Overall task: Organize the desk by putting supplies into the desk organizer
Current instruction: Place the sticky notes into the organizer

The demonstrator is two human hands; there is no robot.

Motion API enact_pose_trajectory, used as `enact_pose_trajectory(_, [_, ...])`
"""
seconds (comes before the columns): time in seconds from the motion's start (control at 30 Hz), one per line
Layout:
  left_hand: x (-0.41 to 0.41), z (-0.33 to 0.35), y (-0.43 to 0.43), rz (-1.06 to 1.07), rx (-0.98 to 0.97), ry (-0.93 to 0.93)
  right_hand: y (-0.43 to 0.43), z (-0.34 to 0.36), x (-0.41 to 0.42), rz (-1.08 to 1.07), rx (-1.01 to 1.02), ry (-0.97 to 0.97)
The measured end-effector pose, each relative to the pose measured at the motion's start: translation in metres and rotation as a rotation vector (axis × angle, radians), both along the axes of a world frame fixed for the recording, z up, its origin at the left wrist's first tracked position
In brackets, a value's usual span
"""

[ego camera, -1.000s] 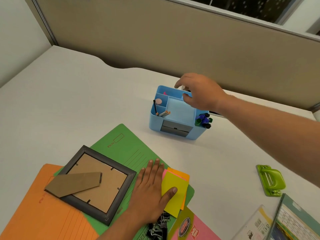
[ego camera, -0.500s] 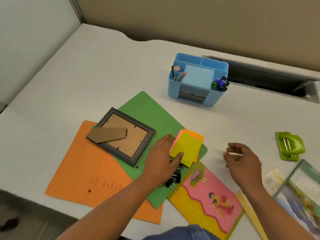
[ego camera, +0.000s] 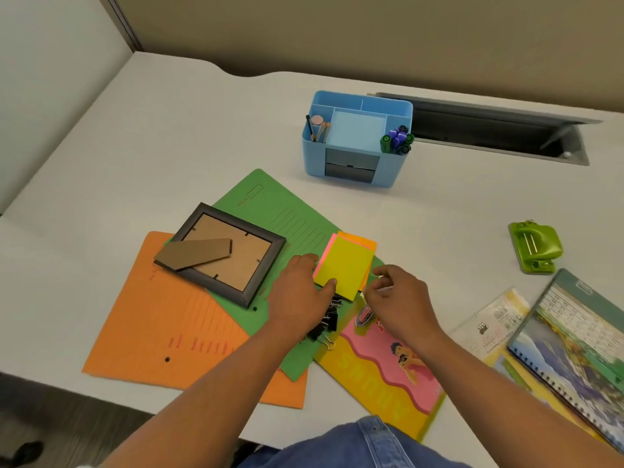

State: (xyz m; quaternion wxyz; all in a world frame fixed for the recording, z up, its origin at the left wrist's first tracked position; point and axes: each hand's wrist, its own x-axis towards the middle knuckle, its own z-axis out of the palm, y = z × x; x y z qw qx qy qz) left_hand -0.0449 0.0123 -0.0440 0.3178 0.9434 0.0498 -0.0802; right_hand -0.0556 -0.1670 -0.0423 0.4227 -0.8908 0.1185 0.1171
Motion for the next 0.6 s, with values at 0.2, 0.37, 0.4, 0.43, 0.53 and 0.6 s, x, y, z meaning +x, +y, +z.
enact_pose_trajectory(0.2, [-0.001,0.004,-0.004,0.032,-0.030,0.053,0.007,-0.006,0.004,-0.049,-0.041,0.019])
enact_pose_trajectory(0.37, [0.003,0.003,-0.006,0.079,-0.156,0.140,0.009,-0.005,0.011,-0.183,0.050,0.095])
enact_pose_trajectory(0.4, [0.004,0.003,-0.006,0.079,-0.167,0.148,0.008,-0.005,0.013,-0.213,0.064,0.110])
enact_pose_trajectory(0.43, [0.004,0.003,-0.005,0.079,-0.179,0.152,0.008,-0.005,0.015,-0.241,0.073,0.120])
enact_pose_trajectory(0.53, [0.004,0.005,-0.002,0.069,-0.224,0.161,0.005,-0.005,0.017,-0.284,0.090,0.145])
enact_pose_trajectory(0.6, [0.004,0.006,-0.001,0.070,-0.238,0.156,0.004,-0.004,0.016,-0.288,0.127,0.154])
